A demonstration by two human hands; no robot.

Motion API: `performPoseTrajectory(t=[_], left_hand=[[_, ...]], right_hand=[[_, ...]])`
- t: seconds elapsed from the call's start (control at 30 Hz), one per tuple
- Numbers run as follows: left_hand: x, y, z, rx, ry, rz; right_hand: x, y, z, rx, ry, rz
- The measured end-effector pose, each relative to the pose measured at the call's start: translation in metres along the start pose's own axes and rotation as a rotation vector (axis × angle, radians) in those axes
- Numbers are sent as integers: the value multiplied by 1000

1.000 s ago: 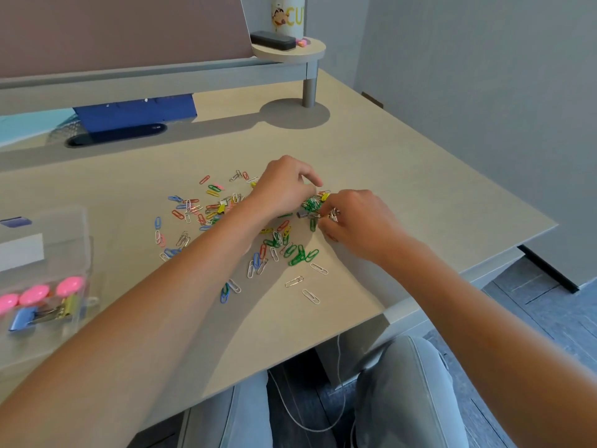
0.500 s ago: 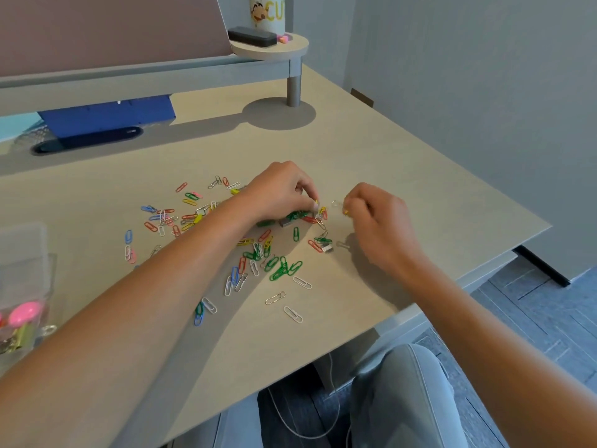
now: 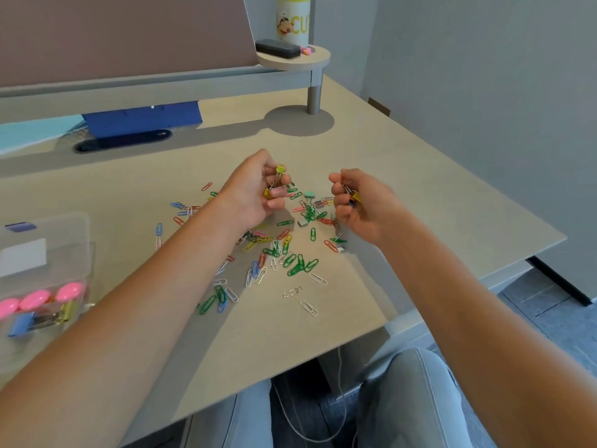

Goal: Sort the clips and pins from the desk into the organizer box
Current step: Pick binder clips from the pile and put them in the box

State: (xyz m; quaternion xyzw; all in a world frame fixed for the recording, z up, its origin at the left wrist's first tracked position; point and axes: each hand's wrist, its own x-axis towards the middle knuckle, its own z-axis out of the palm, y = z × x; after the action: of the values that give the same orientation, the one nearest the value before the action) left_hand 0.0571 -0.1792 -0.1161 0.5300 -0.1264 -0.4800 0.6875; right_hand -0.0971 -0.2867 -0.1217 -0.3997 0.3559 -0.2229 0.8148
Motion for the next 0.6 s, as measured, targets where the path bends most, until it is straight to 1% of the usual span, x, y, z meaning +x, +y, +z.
performPoseTrajectory(t=[0.1, 0.2, 0.27, 0.37, 0.47, 0.6], left_hand=[[-12, 0, -11, -166, -36, -63], [-21, 1, -19, -221, -7, -73], [-22, 2, -26, -224, 44, -83], [-24, 3, -40, -199, 132, -83], [-32, 5, -52, -187, 181, -60], [-44, 10, -70, -101, 264, 11]], right_hand=[[10, 2, 9, -258, 48, -81], [15, 2, 20, -703, 187, -243], [19, 3, 25, -949, 237, -330], [31, 6, 28, -1137, 309, -418], [40, 11, 29, -1333, 408, -468], [40, 17, 35, -1527, 451, -500]])
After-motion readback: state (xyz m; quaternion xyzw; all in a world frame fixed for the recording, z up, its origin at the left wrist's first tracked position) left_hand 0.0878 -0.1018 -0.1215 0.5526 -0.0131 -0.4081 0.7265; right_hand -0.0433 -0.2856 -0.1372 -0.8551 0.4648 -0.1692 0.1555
